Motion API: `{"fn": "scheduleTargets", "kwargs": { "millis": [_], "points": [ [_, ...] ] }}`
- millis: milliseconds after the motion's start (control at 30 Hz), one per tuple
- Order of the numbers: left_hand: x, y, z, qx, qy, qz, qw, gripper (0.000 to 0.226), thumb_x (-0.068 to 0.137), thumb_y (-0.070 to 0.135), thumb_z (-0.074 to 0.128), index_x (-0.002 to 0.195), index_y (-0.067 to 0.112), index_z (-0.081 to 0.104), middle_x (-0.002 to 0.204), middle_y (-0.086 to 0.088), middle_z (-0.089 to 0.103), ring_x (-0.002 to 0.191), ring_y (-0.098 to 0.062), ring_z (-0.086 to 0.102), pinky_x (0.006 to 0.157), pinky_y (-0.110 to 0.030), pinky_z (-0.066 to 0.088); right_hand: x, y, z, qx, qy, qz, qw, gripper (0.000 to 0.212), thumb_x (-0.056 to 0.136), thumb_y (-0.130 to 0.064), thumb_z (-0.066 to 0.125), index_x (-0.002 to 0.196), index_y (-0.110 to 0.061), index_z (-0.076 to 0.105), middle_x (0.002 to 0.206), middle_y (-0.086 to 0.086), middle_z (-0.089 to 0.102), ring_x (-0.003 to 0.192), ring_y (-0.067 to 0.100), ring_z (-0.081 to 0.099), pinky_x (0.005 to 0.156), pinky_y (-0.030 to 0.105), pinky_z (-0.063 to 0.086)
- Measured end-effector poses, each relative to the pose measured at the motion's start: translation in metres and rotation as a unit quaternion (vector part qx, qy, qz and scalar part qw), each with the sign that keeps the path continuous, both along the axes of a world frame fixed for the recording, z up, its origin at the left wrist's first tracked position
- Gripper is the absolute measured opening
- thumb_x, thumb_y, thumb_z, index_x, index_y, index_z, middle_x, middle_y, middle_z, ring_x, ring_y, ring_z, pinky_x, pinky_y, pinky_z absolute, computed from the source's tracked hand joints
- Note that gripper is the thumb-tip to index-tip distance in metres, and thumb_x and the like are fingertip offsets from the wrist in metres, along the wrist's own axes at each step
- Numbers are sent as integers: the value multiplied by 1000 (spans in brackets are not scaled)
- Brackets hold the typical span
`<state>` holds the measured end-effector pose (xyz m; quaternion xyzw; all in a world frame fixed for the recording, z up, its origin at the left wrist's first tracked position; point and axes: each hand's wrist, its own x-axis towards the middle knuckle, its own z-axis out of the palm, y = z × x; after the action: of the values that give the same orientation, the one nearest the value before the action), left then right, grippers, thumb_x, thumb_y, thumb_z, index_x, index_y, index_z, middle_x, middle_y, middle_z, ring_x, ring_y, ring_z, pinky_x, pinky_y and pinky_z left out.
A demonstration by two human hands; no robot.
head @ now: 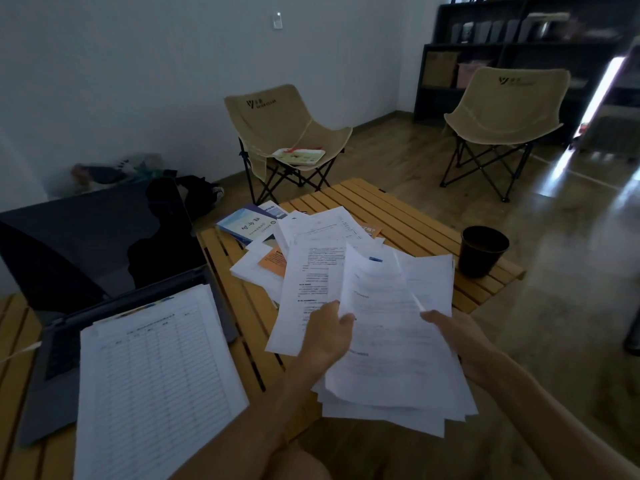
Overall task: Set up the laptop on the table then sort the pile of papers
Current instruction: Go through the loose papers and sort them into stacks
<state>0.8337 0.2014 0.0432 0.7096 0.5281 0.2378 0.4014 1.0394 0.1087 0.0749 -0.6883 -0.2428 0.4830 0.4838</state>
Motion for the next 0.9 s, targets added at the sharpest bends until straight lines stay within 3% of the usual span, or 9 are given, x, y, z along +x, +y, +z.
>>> {"fn": "scheduleTargets", "kwargs": {
  "millis": [133, 233, 333, 400, 500, 633, 733, 833, 900],
  "points": [
    [-14, 16, 0, 17, 134, -48, 990, 46, 94, 49, 50, 128, 19, 58, 123, 0, 62, 105, -21, 61, 88, -34, 52, 2, 1, -1, 16, 5, 6, 1000, 31, 94, -31, 66, 122, -18, 62, 100, 11, 76, 87, 32, 74, 71, 42, 59],
    [-4, 16, 4, 21, 160, -99, 982, 49, 95, 56, 43, 121, 18, 61, 116, 0, 65, 100, -22, 63, 84, -36, 54, 1, 1, -7, 21, -44, 34, 998, 36, 93, -10, 66, 128, -15, 59, 107, 10, 74, 90, 31, 74, 79, 49, 61],
    [-13, 43, 7, 110, 183, 55, 975, 48, 94, 59, 41, 99, 15, 59, 98, -1, 64, 84, -18, 61, 74, -36, 56, 3, 1, -12, 17, -47, 35, 998, 44, 93, 0, 61, 134, -15, 55, 112, 9, 73, 91, 29, 74, 72, 44, 62],
    [-33, 71, 4, 127, 206, 164, 956, 47, 91, 55, 50, 110, 12, 53, 111, -7, 57, 93, -21, 58, 78, -39, 56, 6, 3, -16, 16, -45, 39, 998, 43, 94, -1, 61, 134, -16, 56, 113, 9, 73, 91, 28, 75, 75, 46, 62],
    [-43, 93, 0, 64, 198, 169, 963, 48, 89, 49, 58, 119, 13, 51, 117, -11, 52, 102, -27, 56, 83, -42, 55, 9, 5, -18, 6, -49, 38, 998, 38, 94, -2, 61, 130, -15, 58, 111, 8, 74, 92, 29, 75, 81, 51, 61],
    [-35, 104, 2, 68, 109, 192, 973, 22, 92, 30, 61, 103, 16, 49, 109, -6, 60, 90, -22, 62, 72, -37, 58, 9, 8, -18, -2, -54, 45, 998, 35, 94, -3, 61, 127, -16, 60, 109, 8, 75, 90, 28, 76, 83, 55, 60],
    [-34, 100, 7, 49, 63, 159, 984, 17, 97, 17, 53, 112, 9, 52, 112, -6, 62, 87, -18, 58, 66, -29, 51, 10, 7, -17, 1, -58, 44, 997, 35, 95, -1, 59, 127, -14, 60, 109, 8, 75, 91, 28, 75, 81, 50, 61],
    [-49, 94, 33, 147, 87, 184, 968, 20, 100, 15, 44, 113, 8, 58, 113, -11, 62, 90, -23, 57, 70, -28, 44, 7, 5, -15, 4, -49, 44, 998, 36, 95, 0, 58, 128, -14, 59, 110, 9, 74, 91, 28, 75, 74, 45, 61],
    [-70, 96, 65, 232, 65, 227, 944, 20, 101, 12, 41, 106, 1, 57, 97, -13, 59, 80, -22, 52, 63, -29, 39, 6, 5, -13, 1, -46, 41, 998, 38, 95, 0, 59, 129, -16, 58, 111, 8, 74, 91, 28, 75, 68, 41, 61]
  ]
}}
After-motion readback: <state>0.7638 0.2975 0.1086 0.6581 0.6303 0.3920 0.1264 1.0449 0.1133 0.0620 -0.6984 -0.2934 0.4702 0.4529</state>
